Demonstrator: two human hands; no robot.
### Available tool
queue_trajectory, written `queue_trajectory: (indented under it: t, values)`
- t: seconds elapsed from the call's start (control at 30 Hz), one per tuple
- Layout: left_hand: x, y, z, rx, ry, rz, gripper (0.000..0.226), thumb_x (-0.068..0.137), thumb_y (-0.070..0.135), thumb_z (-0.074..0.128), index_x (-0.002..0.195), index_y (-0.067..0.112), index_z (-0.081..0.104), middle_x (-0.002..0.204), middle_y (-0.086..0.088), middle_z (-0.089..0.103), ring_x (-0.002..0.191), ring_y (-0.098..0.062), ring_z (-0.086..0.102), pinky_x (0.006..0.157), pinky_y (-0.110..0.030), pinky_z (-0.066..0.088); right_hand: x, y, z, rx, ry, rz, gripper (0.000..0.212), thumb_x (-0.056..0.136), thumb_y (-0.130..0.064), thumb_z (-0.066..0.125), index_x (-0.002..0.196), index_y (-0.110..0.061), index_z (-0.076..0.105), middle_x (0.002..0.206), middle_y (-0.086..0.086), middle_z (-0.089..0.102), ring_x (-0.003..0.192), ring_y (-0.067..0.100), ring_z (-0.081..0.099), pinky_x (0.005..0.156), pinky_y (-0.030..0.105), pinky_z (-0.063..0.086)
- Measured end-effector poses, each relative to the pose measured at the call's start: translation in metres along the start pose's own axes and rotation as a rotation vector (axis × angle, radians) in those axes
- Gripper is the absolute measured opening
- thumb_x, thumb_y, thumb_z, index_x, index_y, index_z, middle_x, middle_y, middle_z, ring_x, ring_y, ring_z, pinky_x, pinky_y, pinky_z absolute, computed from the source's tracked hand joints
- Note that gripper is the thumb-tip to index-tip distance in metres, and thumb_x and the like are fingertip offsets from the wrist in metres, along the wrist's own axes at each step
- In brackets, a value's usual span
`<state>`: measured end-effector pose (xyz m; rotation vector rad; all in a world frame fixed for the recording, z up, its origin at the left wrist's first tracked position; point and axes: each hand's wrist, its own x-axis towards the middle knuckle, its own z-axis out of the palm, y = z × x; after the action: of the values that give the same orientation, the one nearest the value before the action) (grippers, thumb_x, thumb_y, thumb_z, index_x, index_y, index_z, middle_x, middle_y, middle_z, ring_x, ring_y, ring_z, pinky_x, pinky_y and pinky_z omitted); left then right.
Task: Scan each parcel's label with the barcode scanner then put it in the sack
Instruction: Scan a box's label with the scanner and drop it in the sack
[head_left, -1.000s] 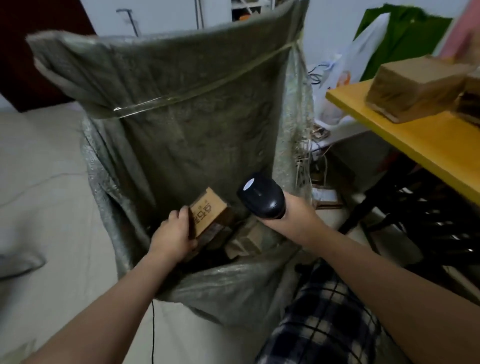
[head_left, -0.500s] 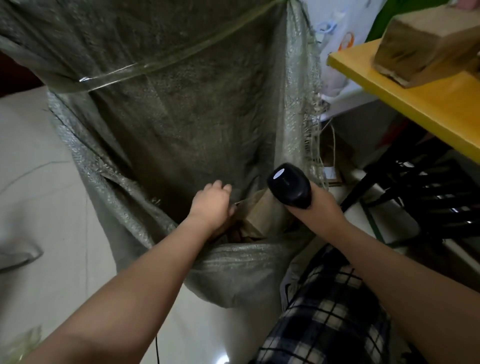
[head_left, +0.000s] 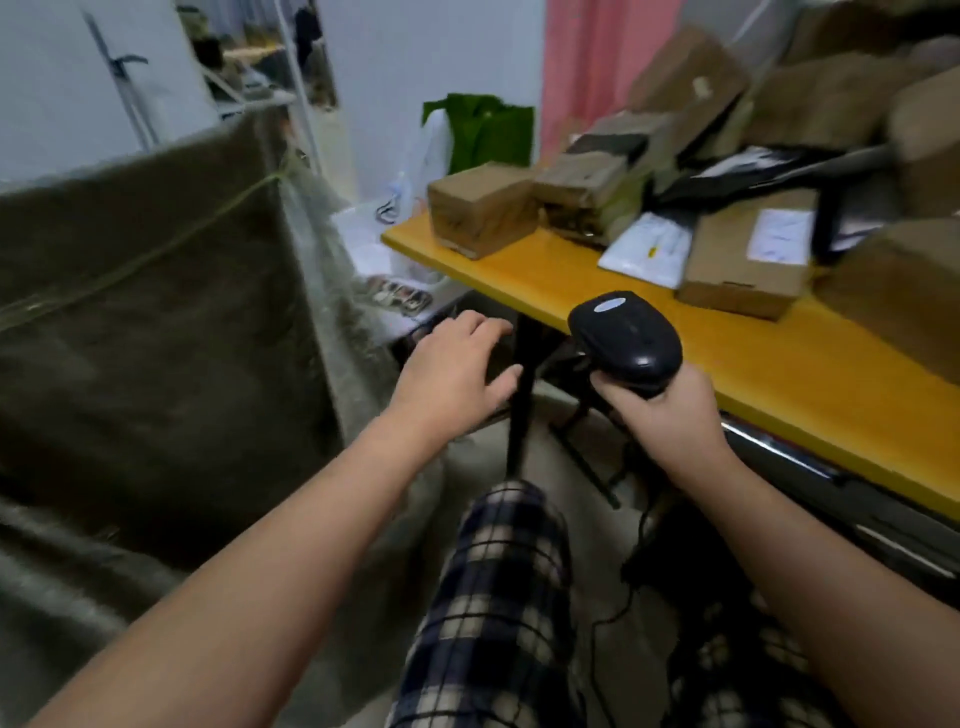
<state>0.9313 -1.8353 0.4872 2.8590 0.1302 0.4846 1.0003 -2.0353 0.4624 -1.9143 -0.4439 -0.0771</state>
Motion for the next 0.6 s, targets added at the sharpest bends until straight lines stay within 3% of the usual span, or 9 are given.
queue_trajectory:
  t: [0.07, 0.13, 0.27, 0.33, 0.43, 0.6]
  values:
    - [0.015, 0.042, 0.007, -0.057, 0.009, 0.090, 0.050, 0.091, 0.039, 0.057, 0.134, 0.015, 0.051, 0.126, -0.006, 0.054, 0.119, -0.025, 0.049, 0.098, -0.039, 0.041, -0.005, 0.003, -0.040, -0.027, 0.081, 0.021, 0.019, 0.078, -0.020, 0.078, 0.094, -0.018, 0.067, 0.083, -0.004, 0.067, 0.083, 0.009, 0.060, 0.064, 0.020, 0.039]
    - [0.027, 0.082, 0.014, -0.093, -0.004, 0.173, 0.050, 0.092, 0.039, 0.057, 0.135, 0.015, 0.050, 0.126, -0.006, 0.054, 0.119, -0.025, 0.048, 0.097, -0.036, 0.040, -0.011, 0.005, -0.075, -0.034, 0.166, 0.033, 0.026, 0.078, -0.023, 0.078, 0.101, -0.015, 0.068, 0.088, -0.002, 0.069, 0.086, 0.009, 0.061, 0.065, 0.019, 0.041]
    - [0.048, 0.156, 0.025, -0.176, -0.024, 0.345, 0.054, 0.089, 0.041, 0.059, 0.137, 0.018, 0.048, 0.129, -0.002, 0.051, 0.120, -0.021, 0.047, 0.098, -0.036, 0.042, -0.036, 0.005, -0.143, -0.052, 0.329, 0.049, 0.025, 0.077, -0.022, 0.078, 0.096, -0.008, 0.071, 0.080, -0.002, 0.068, 0.079, 0.013, 0.063, 0.062, 0.008, 0.042]
    - [0.057, 0.193, 0.032, -0.220, -0.048, 0.428, 0.058, 0.087, 0.042, 0.062, 0.138, 0.019, 0.046, 0.130, -0.002, 0.049, 0.122, -0.021, 0.046, 0.100, -0.037, 0.042, -0.055, 0.005, -0.172, -0.016, 0.425, 0.054, 0.020, 0.077, -0.018, 0.079, 0.094, -0.011, 0.070, 0.077, -0.005, 0.068, 0.077, 0.013, 0.064, 0.066, 0.015, 0.045]
    - [0.067, 0.250, 0.046, -0.264, -0.086, 0.546, 0.062, 0.087, 0.043, 0.062, 0.141, 0.022, 0.042, 0.136, -0.002, 0.043, 0.126, -0.022, 0.042, 0.103, -0.037, 0.040, -0.080, 0.009, -0.213, 0.021, 0.629, 0.060, 0.026, 0.077, -0.014, 0.079, 0.101, -0.016, 0.068, 0.089, -0.008, 0.069, 0.086, 0.005, 0.064, 0.075, 0.018, 0.047]
    - [0.070, 0.335, 0.067, -0.272, -0.164, 0.619, 0.066, 0.092, 0.049, 0.054, 0.149, 0.029, 0.027, 0.153, -0.008, 0.024, 0.137, -0.028, 0.029, 0.109, -0.039, 0.032, -0.105, 0.028, -0.261, 0.056, 0.825, 0.176, 0.041, 0.078, -0.015, 0.079, 0.117, -0.012, 0.065, 0.113, 0.002, 0.066, 0.108, 0.015, 0.059, 0.091, 0.028, 0.044]
